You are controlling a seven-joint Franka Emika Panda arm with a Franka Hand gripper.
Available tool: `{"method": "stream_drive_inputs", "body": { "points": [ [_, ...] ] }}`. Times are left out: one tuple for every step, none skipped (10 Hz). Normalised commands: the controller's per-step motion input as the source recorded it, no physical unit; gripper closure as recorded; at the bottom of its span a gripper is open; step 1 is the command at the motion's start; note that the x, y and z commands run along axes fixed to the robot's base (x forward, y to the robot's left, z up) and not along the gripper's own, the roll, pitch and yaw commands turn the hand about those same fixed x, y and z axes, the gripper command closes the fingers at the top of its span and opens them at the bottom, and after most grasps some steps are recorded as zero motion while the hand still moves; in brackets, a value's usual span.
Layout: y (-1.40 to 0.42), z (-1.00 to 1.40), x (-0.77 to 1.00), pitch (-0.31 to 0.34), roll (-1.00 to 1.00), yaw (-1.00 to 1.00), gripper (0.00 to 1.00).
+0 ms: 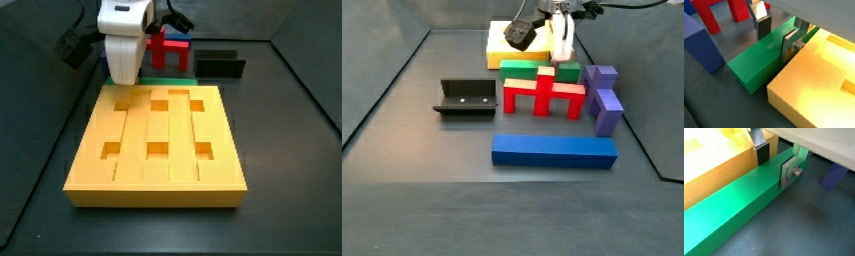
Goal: Pick up the green object. Move up. Move to above the board. Insert the green object.
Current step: Move up, then move to above the board.
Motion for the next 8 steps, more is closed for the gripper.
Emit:
{"method": "stream_drive_inputs", "body": {
  "points": [
    [0.02, 0.86, 0.06, -0.018, -0.01, 0.05, 1.0],
    [0.03, 0.64, 0.01, 0.04, -0.03, 0.06, 1.0],
    [0.01, 0.25, 0.04, 0.033, -0.07, 0.03, 1.0],
    [0.0, 1.4, 0.0, 0.0, 0.0, 0.0, 1.0],
    [0.0, 1.4, -0.01, 0.007, 0.01, -0.02, 1.0],
    [0.0, 1.4, -0.05, 0.037, -0.03, -0.01, 1.0],
    [0.0, 1.4, -0.01, 0.016, -0.07, 0.0, 1.0],
    [0.0, 1.4, 0.0, 0.042, -0.06, -0.01, 1.0]
  ]
}}
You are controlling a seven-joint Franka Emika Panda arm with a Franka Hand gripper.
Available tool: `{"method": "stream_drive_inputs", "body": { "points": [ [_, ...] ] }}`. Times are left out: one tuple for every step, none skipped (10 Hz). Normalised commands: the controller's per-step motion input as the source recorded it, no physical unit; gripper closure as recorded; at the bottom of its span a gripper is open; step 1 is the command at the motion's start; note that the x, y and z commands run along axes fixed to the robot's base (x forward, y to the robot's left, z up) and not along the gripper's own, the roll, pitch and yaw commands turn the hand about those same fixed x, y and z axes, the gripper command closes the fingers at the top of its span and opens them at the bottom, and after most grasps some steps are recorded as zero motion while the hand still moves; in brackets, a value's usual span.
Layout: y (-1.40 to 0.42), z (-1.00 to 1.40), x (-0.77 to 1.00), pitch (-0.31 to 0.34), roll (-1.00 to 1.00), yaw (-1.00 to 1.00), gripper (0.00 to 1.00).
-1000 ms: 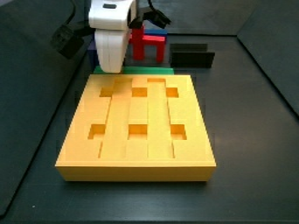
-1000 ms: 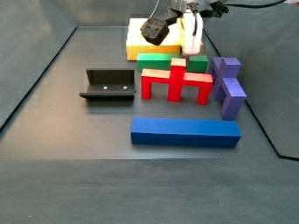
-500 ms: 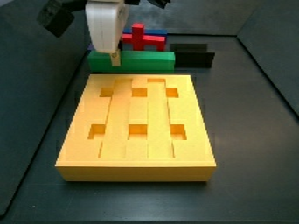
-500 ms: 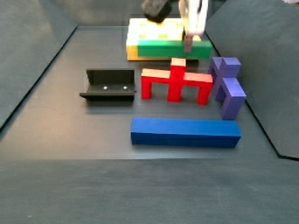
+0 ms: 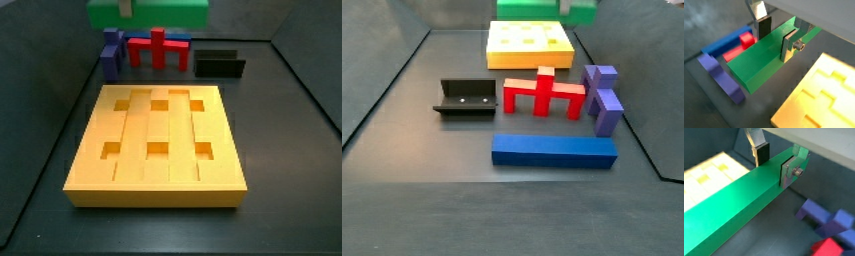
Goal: Pick up the green object. Move up. Move to above the board. Insert the green object.
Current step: Move to above the board.
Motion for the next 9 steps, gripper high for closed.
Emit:
{"method": "stream_drive_inputs", "body": {
  "points": [
    [0.0, 1.4, 0.0, 0.082, -0.05, -0.01, 1.0],
    [0.0, 1.4, 0.01, 0.078, -0.04, -0.01, 1.0],
    [0.0, 0.67, 0.02, 0.076, -0.04, -0.01, 1.0],
    [0.0, 0.2, 0.03, 0.072, -0.05, -0.01, 1.0],
    [-1.4, 0.41, 0.78, 0.025, -0.01, 1.0, 1.0],
    [-1.4, 0.38, 0.78, 0.03, 0.01, 1.0, 1.0],
    [-1.4, 0.34, 0.86, 0.046, 0.02, 1.0, 1.0],
    [-0.91, 0.27, 0.63, 0.055, 0.01, 1.0, 1.0],
    [-0.6, 0.2, 0.39, 0.057, 0.02, 1.0, 1.0]
  ]
}}
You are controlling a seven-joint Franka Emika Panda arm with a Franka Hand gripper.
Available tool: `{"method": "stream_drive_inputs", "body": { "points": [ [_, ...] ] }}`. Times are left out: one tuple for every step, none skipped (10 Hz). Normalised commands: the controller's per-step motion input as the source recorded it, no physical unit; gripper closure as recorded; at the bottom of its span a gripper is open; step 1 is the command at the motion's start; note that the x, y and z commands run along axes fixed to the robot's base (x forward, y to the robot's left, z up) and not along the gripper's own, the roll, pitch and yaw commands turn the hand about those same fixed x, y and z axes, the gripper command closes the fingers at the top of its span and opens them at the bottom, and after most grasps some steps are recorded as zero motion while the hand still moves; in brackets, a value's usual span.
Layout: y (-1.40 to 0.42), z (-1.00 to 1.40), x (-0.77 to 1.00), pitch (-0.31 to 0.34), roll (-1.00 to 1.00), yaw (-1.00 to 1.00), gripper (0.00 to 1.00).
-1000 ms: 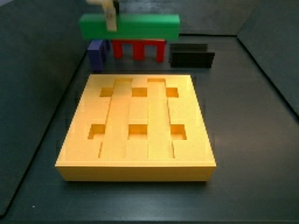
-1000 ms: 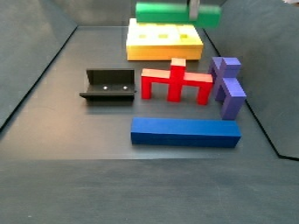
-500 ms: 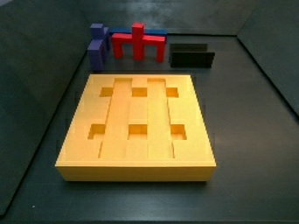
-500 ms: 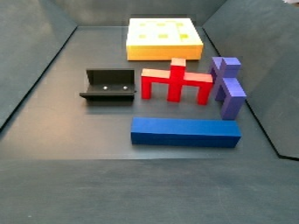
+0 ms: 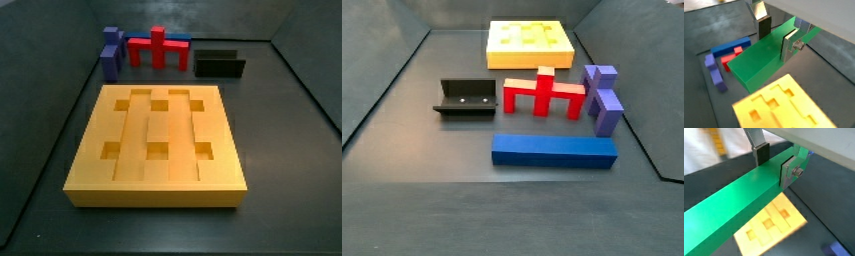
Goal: Pick up the green object. Move up. Move to above the board. Insert the green object.
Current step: Move to above the board.
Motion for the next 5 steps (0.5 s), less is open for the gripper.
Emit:
{"method": "stream_drive_inputs", "body": {
  "points": [
    [-0.43, 0.15, 0.27, 0.055, 0.02, 1.0, 1.0],
    [-0.21, 0.07, 0.14, 0.052, 0.02, 1.0, 1.0],
    [-0.14, 0.05, 0.1, 0.057, 0.02, 1.0, 1.0],
    [-0.09, 0.03, 0.1, 0.064, 0.03, 1.0, 1.0],
    [-0.07, 0.02, 0.09, 0.069, 0.03, 1.0, 1.0]
  ]
}}
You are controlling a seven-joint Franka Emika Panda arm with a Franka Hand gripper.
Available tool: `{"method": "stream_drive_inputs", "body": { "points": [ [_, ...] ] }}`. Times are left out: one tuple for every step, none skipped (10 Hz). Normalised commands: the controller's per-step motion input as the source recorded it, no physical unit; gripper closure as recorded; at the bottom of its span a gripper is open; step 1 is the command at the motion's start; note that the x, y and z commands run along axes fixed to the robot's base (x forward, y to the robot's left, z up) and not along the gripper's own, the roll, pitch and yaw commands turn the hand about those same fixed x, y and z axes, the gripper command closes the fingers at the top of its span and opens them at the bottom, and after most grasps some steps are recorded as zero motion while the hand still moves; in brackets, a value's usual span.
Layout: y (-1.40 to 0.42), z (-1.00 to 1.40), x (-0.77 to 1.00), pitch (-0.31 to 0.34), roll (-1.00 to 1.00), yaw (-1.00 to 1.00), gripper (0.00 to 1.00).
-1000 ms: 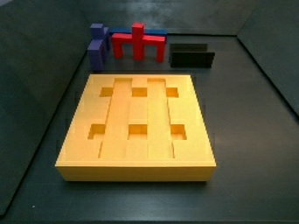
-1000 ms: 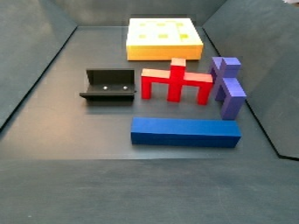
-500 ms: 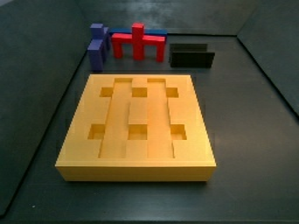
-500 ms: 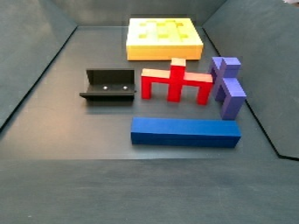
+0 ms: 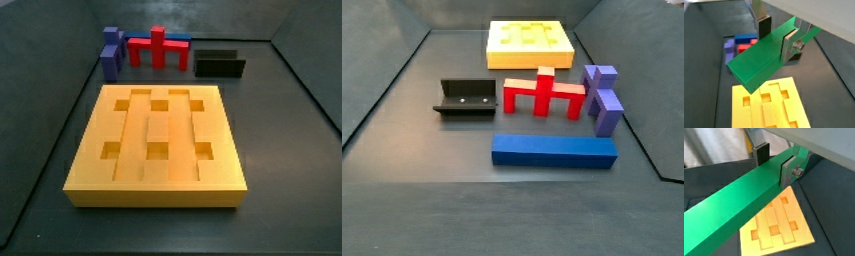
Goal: Pick up the green object. Move up. Move to above the board. Insert the green object.
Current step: Move to above the board.
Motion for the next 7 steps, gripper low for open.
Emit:
{"method": "stream_drive_inputs", "body": {
  "points": [
    [-0.05, 0.02, 0.08, 0.076, 0.03, 1.0, 1.0],
    [-0.05, 0.01, 0.08, 0.08, 0.03, 1.0, 1.0],
    [-0.04, 0.01, 0.07, 0.09, 0.04, 1.0, 1.0],
    [-0.03, 0.02, 0.07, 0.101, 0.04, 1.0, 1.0],
    [-0.03, 0.02, 0.07, 0.112, 0.05, 1.0, 1.0],
    [-0.03, 0.02, 0.07, 0.126, 0.06, 1.0, 1.0],
    [-0.03, 0.02, 0.07, 0.143, 0.06, 1.0, 1.0]
  ]
}}
